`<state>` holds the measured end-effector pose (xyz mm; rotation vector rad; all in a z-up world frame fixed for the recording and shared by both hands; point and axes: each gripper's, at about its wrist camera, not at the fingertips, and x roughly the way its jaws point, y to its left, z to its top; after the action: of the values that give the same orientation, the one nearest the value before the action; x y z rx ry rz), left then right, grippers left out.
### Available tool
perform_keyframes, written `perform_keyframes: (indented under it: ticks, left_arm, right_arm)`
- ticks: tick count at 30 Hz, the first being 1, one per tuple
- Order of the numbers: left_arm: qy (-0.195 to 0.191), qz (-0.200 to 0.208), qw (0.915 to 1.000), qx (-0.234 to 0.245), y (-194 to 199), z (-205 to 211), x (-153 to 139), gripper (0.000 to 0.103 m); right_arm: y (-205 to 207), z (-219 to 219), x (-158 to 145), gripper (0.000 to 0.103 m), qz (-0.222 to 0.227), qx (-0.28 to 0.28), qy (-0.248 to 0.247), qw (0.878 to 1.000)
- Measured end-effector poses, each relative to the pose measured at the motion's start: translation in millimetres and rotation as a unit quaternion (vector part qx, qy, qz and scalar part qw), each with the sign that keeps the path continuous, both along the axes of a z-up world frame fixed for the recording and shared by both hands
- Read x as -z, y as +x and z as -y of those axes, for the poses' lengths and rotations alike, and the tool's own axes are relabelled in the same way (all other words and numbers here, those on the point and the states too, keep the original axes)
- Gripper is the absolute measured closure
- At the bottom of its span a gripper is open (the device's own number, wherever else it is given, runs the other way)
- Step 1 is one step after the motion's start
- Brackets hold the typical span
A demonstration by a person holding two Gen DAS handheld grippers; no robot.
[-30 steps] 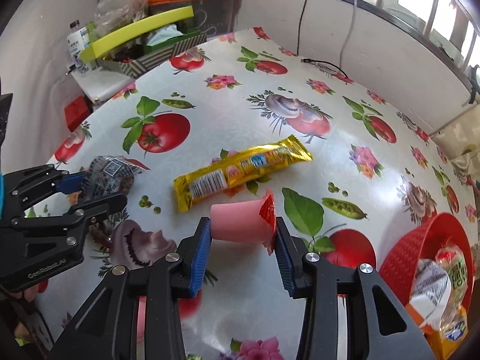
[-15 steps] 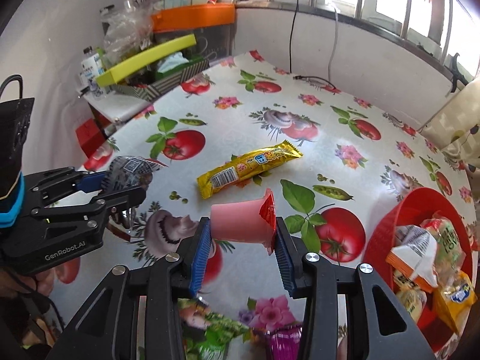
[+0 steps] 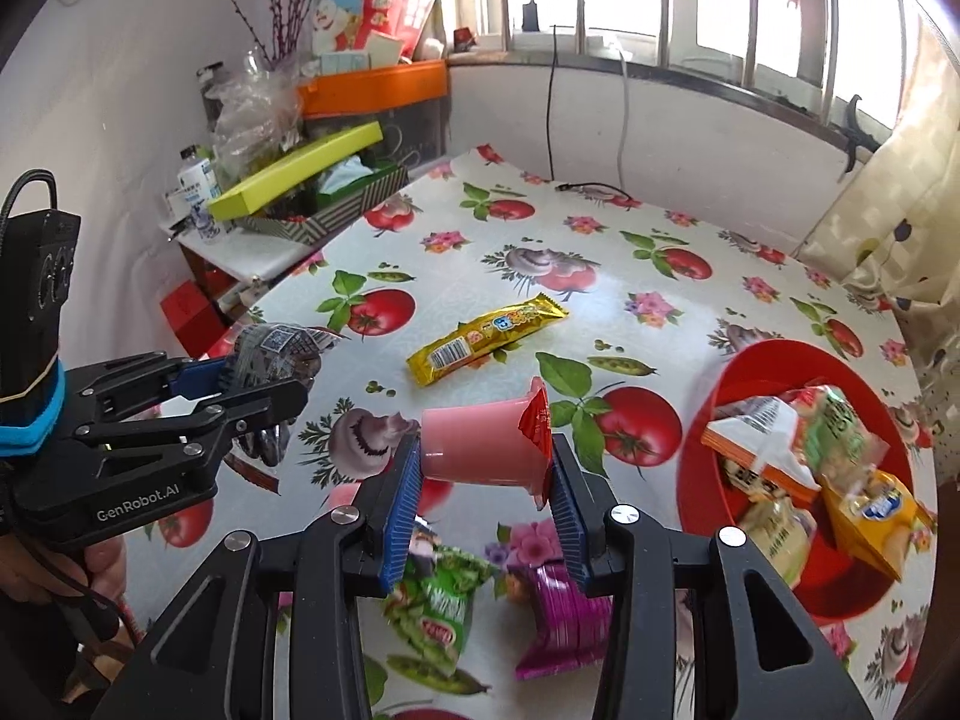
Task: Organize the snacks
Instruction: 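Carry the dark printed bag and pink cup over the red basket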
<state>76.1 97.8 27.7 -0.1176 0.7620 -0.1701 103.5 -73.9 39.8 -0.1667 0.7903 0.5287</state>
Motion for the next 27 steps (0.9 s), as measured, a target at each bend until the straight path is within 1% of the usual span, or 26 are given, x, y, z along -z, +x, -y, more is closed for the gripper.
perform_keyframes:
  ticks: [8, 15, 22, 27]
  left_arm:
    - [-0.009, 0.011, 0.9997, 0.018, -13.0, 18.0, -11.6, 0.063]
    - [-0.005, 0.016, 0.9990, 0.042, -17.1, 43.7, -20.2, 0.063]
    - [0.008, 0.014, 0.9975, 0.069, -10.7, 83.7, -24.4, 0.063]
    - [0.018, 0.012, 0.9949, 0.099, -1.6, 118.1, -24.8, 0.063]
  right_arm:
    - [-24.4, 14.0, -15.3, 0.065, 0.018, 0.016, 0.005, 1.000]
    - [-40.8, 34.2, -25.4, 0.064, 0.032, 0.030, 0.012, 0.999]
    - [-45.1, 72.0, -28.1, 0.064, 0.036, 0.058, 0.030, 0.997]
    - [-42.1, 105.4, -25.5, 0.064, 0.037, 0.087, 0.039, 0.995]
